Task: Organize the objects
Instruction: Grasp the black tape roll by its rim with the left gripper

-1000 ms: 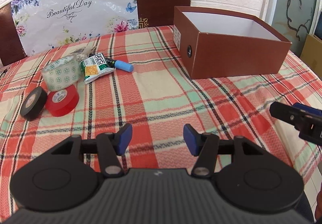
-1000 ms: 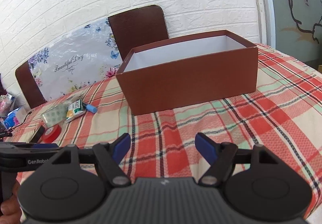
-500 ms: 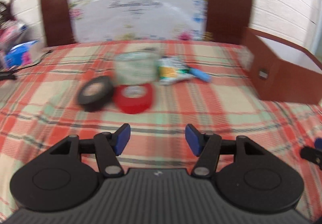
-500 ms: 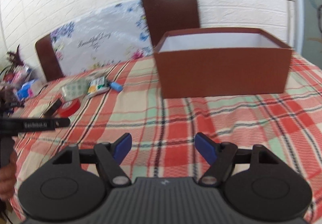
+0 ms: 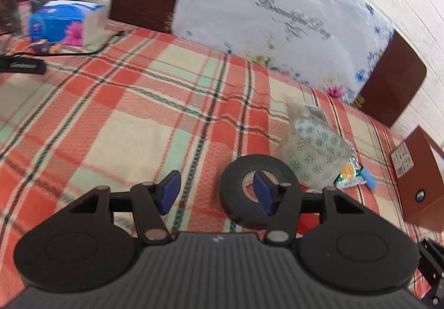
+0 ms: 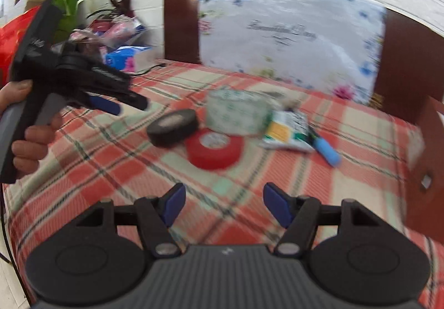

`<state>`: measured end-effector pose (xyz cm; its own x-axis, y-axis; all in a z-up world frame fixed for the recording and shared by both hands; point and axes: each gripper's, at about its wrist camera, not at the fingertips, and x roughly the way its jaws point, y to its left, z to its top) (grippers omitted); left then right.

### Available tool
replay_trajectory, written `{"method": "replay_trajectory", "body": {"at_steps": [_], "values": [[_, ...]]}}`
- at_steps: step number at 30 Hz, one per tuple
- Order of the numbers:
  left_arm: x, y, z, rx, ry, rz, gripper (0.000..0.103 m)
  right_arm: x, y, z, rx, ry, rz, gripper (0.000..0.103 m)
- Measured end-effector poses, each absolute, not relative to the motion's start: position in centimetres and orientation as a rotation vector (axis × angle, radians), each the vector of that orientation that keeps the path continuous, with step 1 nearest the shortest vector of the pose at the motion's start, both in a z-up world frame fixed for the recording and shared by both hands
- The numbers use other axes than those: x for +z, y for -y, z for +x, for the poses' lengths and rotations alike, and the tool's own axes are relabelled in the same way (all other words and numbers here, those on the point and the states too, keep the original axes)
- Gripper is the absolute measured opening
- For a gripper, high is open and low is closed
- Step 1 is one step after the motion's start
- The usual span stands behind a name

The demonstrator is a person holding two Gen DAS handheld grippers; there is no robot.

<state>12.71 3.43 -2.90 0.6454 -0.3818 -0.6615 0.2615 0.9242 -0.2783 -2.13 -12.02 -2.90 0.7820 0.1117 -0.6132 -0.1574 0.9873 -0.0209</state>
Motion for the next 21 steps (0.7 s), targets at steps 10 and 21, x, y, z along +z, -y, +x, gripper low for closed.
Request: {"method": "replay_trajectory", "body": {"at_steps": [10, 21], "values": [[-4.5, -0.7, 13.9, -0.423, -0.776, -0.008, 0.03, -5.3, 12.0, -0.8, 0.117, -0.744, 0.003, 0.064], [-4.9, 3.6, 2.6, -0.622, -0.813, 0.036, 0.03, -5.8, 11.9, -7.1, 0.195, -0.693, -0.181, 0.072]]}}
